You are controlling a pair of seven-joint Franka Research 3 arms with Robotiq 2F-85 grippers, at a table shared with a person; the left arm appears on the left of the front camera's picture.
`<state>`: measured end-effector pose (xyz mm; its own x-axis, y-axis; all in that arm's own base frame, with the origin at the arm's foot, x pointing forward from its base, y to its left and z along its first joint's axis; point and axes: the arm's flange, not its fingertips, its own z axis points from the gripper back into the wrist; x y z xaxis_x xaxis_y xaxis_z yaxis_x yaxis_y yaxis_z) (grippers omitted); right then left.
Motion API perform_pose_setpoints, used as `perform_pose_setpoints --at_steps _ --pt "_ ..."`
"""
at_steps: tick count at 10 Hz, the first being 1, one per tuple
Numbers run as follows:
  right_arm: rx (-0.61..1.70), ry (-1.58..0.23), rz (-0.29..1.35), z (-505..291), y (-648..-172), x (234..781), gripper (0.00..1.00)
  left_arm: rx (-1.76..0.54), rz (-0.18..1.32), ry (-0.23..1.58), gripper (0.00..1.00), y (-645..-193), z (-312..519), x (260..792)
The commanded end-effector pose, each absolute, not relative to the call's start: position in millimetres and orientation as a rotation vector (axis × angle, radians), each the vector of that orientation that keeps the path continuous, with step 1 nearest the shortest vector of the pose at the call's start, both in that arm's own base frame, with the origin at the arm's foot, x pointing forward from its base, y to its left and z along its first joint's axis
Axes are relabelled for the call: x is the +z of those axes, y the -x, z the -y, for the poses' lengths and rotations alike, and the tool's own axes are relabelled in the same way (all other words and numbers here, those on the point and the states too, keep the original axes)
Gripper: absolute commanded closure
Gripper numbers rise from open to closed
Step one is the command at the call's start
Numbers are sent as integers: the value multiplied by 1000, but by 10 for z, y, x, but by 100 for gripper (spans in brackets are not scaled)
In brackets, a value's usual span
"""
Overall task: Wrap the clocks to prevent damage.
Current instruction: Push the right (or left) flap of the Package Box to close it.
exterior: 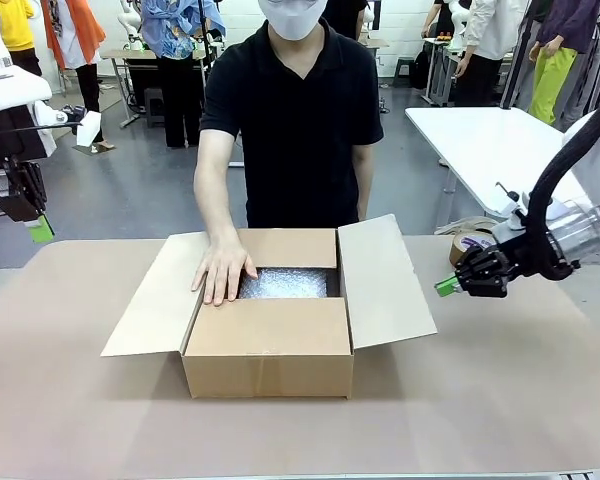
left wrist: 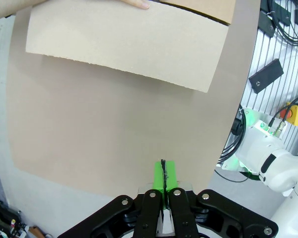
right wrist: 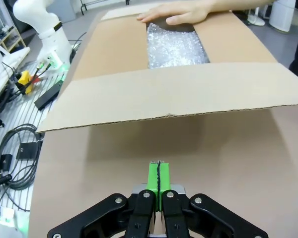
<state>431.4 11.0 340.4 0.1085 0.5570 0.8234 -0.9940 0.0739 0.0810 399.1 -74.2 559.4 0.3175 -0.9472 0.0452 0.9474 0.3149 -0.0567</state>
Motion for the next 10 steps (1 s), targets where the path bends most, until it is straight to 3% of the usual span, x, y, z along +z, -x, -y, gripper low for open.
perform_pose_setpoints --at_steps 1,5,10 --pt "1308 -746 764 -189 -4369 3271 99 -1231 11 70 100 -3992 738 5610" --pt "1284 -815 804 -494 -4389 3167 99 -1231 11 70 100 -3992 738 5610" --pt "1282 -1002 978 -818 -4318 3299 99 -1231 11 70 100 -3992 738 5610"
